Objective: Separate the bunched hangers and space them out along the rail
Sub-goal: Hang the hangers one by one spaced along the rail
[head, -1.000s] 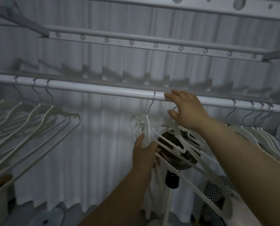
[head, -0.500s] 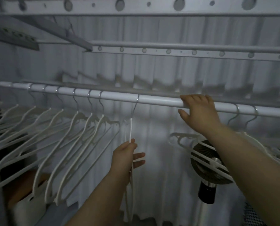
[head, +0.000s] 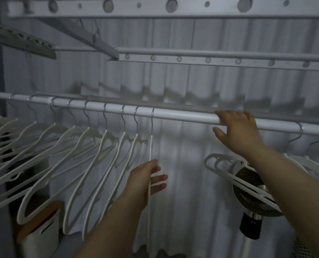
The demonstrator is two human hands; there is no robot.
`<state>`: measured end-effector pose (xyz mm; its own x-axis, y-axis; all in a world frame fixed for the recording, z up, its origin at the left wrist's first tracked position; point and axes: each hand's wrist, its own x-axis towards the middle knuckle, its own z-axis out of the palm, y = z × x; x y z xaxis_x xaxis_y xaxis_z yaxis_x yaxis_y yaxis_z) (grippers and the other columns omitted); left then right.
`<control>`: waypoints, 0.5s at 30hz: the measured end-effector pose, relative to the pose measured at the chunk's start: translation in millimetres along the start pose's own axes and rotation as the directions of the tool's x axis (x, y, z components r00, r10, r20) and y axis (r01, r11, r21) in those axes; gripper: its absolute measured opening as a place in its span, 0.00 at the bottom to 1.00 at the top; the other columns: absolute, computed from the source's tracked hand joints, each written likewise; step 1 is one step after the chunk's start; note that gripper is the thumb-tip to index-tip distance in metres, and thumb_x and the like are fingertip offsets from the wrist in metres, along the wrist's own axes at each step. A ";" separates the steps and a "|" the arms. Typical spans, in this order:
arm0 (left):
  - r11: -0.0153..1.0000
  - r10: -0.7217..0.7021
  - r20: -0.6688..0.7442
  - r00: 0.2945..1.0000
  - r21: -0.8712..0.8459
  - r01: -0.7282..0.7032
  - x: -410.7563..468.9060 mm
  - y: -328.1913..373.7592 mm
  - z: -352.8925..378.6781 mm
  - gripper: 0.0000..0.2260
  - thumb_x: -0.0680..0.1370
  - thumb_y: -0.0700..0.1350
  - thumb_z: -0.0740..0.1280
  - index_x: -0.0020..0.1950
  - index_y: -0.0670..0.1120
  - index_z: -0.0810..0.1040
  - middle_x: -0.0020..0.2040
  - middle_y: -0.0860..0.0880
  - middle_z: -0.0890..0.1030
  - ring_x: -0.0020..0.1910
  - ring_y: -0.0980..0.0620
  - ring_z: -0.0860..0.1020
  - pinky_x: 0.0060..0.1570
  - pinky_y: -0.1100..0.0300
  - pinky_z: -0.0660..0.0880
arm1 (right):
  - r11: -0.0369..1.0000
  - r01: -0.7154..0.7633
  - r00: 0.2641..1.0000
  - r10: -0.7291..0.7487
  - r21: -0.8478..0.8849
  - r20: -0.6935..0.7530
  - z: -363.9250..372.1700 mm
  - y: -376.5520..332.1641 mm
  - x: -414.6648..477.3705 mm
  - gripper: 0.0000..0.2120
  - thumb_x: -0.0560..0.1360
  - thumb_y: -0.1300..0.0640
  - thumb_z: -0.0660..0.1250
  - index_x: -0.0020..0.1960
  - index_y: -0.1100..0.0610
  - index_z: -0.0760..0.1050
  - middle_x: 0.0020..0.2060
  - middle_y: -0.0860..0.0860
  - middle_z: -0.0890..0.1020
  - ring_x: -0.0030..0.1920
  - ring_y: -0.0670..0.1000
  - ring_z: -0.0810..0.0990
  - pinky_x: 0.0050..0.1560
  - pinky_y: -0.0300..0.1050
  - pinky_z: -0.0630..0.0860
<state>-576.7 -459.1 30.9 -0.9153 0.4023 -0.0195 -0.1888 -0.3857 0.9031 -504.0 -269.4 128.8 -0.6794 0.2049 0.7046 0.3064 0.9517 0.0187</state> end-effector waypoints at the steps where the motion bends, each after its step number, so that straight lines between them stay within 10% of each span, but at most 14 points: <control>1: 1.000 -0.001 0.002 1.000 0.005 0.001 1.2 0.0 -1.4 0.08 0.78 0.43 0.62 0.55 0.42 0.71 0.46 0.47 0.76 0.39 0.50 0.78 0.22 0.65 0.76 | 1.000 -0.003 1.000 0.003 -0.001 -0.003 0.5 -1.1 0.2 0.23 0.75 0.54 0.63 0.69 0.57 0.65 0.65 0.56 0.73 0.66 0.57 0.68 0.72 0.50 0.49; 15: 0.904 0.077 0.102 0.992 0.413 -0.113 -16.8 5.3 -14.5 0.28 0.77 0.49 0.63 0.74 0.51 0.56 0.58 0.49 0.69 0.34 0.53 0.78 0.21 0.64 0.75 | 0.999 -0.034 0.999 0.033 -0.022 -0.033 4.1 -4.3 0.1 0.23 0.74 0.55 0.65 0.68 0.59 0.67 0.63 0.59 0.74 0.64 0.60 0.70 0.71 0.52 0.53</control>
<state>-567.6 -480.0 29.8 -0.8859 0.4542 0.0944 0.0797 -0.0514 0.9955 -508.1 -272.5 125.9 -0.6465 0.2286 0.7279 0.3436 0.9390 0.0103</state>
